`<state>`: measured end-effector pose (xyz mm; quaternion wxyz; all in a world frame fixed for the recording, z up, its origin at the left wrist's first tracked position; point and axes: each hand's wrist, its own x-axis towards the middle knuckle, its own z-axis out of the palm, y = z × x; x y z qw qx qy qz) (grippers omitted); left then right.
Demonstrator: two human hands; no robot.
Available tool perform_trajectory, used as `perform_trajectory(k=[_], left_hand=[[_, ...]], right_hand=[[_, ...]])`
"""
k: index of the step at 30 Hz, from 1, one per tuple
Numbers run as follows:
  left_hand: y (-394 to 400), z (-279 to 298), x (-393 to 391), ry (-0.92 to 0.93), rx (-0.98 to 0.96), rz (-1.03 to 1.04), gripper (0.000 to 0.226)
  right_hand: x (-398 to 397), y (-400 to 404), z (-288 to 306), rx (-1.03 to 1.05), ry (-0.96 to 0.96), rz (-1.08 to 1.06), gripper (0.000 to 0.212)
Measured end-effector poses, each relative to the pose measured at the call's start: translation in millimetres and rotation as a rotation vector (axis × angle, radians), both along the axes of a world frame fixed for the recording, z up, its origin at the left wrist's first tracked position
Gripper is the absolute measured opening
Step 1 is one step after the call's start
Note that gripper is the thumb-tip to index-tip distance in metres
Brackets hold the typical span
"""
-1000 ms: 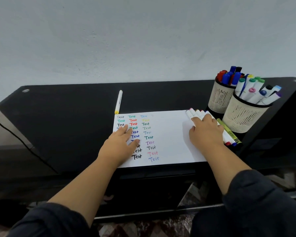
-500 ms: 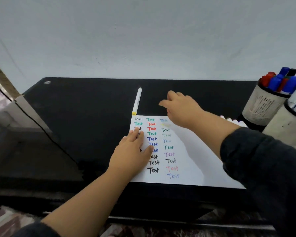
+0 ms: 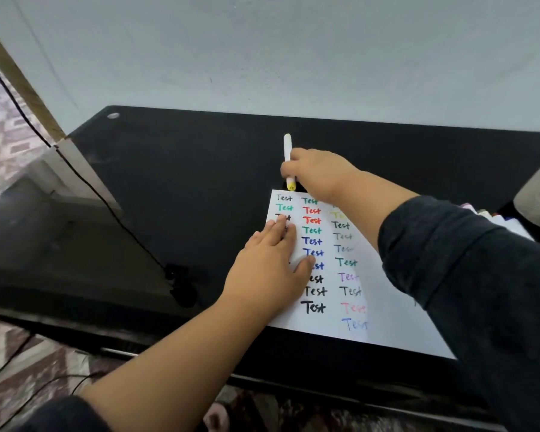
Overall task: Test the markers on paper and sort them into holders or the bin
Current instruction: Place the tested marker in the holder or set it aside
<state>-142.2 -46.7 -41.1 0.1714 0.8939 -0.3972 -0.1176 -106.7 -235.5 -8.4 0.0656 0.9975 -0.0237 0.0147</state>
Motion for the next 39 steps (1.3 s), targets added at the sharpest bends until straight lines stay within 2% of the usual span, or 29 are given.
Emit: perform_trajectory(k=[6, 10, 12, 15, 17, 19, 21, 28, 34, 37, 39], left_hand=[[0, 1, 0, 0.004, 0.012, -0.001, 0.065], [1, 3, -2, 0.009, 0.027, 0.004, 0.065], [1, 5, -3, 0.030, 0.037, 0.020, 0.066], [1, 4, -1, 0.069, 0.014, 0.038, 0.068], [2, 4, 0, 0.099, -0.046, 0.044, 0.069], [5, 6, -1, 0.124, -0.122, 0.048, 0.066], [8, 9, -2, 0.128, -0.197, 0.048, 0.064], [15, 13, -8, 0.088, -0.312, -0.032, 0.061], [19, 13, -12, 0.064, -0.412, -0.047, 0.042], [19, 11, -12, 0.046, -0.457, -0.028, 0.038], [19, 10, -11, 0.032, -0.476, 0.000, 0.037]], right_hand=[[-19, -13, -3, 0.085, -0.050, -0.006, 0.023], [-48, -9, -1, 0.222, -0.213, -0.107, 0.024], [-68, -2, -5, 0.401, -0.334, -0.173, 0.029], [-93, 14, -12, 0.851, -0.621, -0.229, 0.019], [-107, 29, -9, 1.129, -0.836, -0.263, 0.026], [-120, 42, -3, 1.293, -0.991, -0.318, 0.028], [-132, 55, 1, 1.382, -1.057, -0.392, 0.026], [-154, 90, 7, 1.613, -1.112, -0.575, 0.014], [-152, 106, 11, 1.769, -1.140, -0.689, 0.010], [-150, 109, 8, 1.787, -1.051, -0.710, 0.006], [-149, 112, 7, 1.674, -0.899, -0.762, 0.010]])
